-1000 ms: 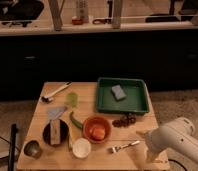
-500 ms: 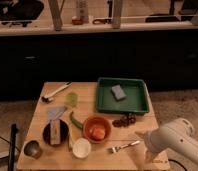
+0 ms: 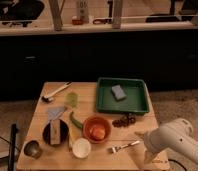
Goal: Place fork in plastic cup
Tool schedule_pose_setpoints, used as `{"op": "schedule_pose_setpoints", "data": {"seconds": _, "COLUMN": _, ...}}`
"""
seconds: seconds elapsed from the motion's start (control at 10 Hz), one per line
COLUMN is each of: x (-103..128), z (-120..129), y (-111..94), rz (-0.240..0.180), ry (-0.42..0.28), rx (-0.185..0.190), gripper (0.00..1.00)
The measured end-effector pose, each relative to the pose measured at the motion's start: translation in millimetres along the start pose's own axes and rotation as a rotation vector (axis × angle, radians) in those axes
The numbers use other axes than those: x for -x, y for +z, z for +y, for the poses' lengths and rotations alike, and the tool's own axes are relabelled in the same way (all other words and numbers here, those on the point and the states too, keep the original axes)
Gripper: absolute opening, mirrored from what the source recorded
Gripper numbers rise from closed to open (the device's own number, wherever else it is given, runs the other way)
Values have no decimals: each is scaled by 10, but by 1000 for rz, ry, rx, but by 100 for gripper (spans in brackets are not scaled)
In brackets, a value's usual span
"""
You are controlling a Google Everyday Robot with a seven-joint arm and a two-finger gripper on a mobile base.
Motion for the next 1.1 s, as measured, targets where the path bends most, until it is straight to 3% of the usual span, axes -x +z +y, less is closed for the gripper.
{"op": "schedule_pose_setpoints", "data": {"seconds": 1.1, "x": 400, "z": -138, "y": 457, "rz": -81, "ry": -82, "rx": 88, "gripper": 80}}
